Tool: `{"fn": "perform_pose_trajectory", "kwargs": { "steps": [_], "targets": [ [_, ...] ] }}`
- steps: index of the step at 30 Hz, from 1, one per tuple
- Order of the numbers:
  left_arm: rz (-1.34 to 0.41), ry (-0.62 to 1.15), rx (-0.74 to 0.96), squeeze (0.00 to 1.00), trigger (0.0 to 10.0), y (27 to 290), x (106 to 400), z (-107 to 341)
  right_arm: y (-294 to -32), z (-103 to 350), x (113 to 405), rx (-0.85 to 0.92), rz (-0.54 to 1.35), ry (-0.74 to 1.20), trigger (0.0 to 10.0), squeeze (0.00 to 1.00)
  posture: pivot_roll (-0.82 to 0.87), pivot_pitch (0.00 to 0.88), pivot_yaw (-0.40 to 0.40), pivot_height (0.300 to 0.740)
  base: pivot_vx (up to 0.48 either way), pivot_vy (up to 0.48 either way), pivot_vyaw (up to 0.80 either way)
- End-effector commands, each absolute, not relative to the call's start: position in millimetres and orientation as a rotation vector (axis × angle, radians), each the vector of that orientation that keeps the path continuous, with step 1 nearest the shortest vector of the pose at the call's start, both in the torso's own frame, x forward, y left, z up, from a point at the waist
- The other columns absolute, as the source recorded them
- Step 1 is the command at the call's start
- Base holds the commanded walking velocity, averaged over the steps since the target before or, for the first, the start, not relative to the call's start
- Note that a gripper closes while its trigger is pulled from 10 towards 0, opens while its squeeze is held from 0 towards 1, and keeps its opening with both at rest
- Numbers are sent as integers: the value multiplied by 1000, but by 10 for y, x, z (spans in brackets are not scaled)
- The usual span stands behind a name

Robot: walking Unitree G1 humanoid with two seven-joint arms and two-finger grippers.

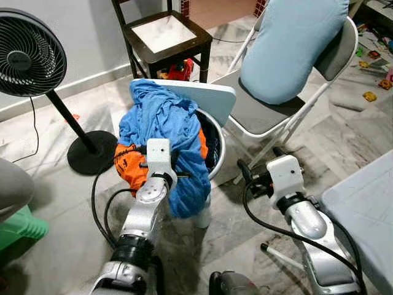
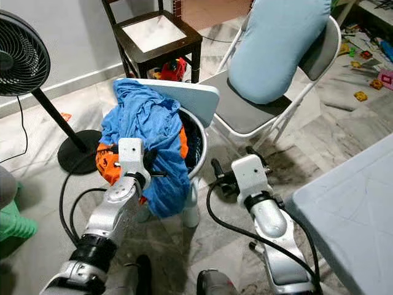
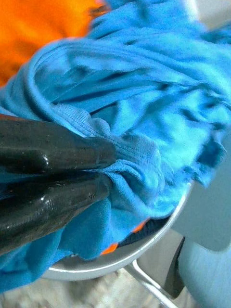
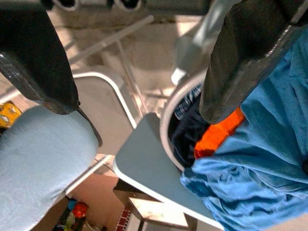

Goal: Hang hanger

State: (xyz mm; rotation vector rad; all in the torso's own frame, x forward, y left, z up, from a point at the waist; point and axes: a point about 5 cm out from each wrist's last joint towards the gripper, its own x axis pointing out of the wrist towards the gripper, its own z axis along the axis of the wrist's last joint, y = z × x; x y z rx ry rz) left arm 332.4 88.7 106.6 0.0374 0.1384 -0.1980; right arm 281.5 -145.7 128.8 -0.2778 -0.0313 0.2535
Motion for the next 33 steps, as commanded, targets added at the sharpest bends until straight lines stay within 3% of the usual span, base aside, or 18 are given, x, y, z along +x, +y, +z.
{"fn": "perform_pose_trajectory", "kwargs": {
  "steps": [1, 12, 19, 33],
  "targets": [
    [-293, 82, 167, 0, 0, 868, 3217, 1098, -1459, 1259, 2832, -263, 246, -28, 10000, 0, -68, 196, 8, 740, 0, 0, 0],
    [-566, 12, 423, 0, 0, 987, 2719, 1140, -1383, 1226, 2928, -230, 232, -42, 10000, 0, 4, 180, 37, 740, 0, 0, 0],
    [-517, -11, 419, 0, 0, 1204, 2570, 1191, -1392, 1210, 2951, -200, 219, -41, 10000, 0, 17, 177, 36, 740, 0, 0, 0],
    [-327, -98, 265, 0, 0, 1249, 2583, 1411, -1506, 1295, 2986, -43, 115, -46, 10000, 0, 13, 163, 33, 740, 0, 0, 0]
  ]
}}
